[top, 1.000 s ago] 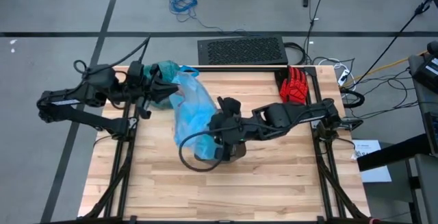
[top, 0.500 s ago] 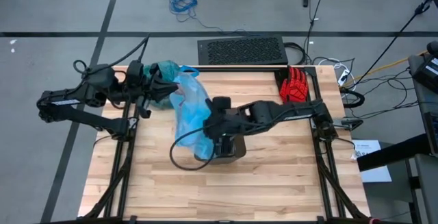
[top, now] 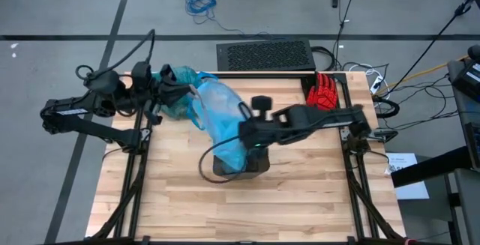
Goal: Place trash/remove bag and relplace
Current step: Insert the new blue trash bag into the trash bin
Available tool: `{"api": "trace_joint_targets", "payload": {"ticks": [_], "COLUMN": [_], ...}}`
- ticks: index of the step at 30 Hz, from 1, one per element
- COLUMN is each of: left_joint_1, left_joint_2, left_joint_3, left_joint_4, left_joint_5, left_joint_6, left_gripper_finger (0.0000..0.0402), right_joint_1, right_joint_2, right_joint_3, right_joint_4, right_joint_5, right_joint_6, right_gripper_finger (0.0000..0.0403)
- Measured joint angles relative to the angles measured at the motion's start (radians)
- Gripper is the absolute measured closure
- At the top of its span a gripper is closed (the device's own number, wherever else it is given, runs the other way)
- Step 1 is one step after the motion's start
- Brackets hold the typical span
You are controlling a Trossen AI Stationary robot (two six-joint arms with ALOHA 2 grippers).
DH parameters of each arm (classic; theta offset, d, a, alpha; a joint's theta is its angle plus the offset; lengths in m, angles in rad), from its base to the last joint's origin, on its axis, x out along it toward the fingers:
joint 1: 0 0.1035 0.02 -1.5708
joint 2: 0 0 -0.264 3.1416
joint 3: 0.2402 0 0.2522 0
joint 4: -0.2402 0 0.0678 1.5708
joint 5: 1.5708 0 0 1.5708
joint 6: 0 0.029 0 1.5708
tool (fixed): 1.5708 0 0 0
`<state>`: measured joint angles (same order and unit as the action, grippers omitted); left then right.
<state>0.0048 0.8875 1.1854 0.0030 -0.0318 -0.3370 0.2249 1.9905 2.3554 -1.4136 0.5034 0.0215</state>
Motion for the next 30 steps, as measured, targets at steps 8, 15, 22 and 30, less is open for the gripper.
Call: {"api": "trace_joint_targets", "payload": {"ticks": [8, 15, 22, 30], "left_joint_1": [-0.001, -0.008, -0.008, -0.008], "left_joint_2": [0.000, 0.001, -0.038, -0.092], "left_joint_3": [0.001, -0.139, -0.244, -0.253], "left_joint_4": [-0.108, -0.085, -0.012, -0.064], "left_joint_5": [-0.018, -0.064, -0.047, 0.000], "left_joint_6": [-0.001, -0.064, -0.128, -0.123], "left_gripper_finger": [0.0402, 0.0402, 0.0402, 0.0402], "right_joint_1": [0.033, 0.043, 0.066, 0.080], "right_joint_2": [-0.088, -0.049, -0.053, -0.073], "right_joint_3": [0.003, -0.091, -0.138, -0.138], "right_joint_4": [-0.083, -0.152, -0.158, -0.157], "right_joint_5": [-0.026, -0.056, -0.084, -0.304], "right_joint_6": [0.098, 0.138, 0.204, 0.302], "right_gripper_finger": [0.0403, 0.0403, 0.0403, 0.0403]}}
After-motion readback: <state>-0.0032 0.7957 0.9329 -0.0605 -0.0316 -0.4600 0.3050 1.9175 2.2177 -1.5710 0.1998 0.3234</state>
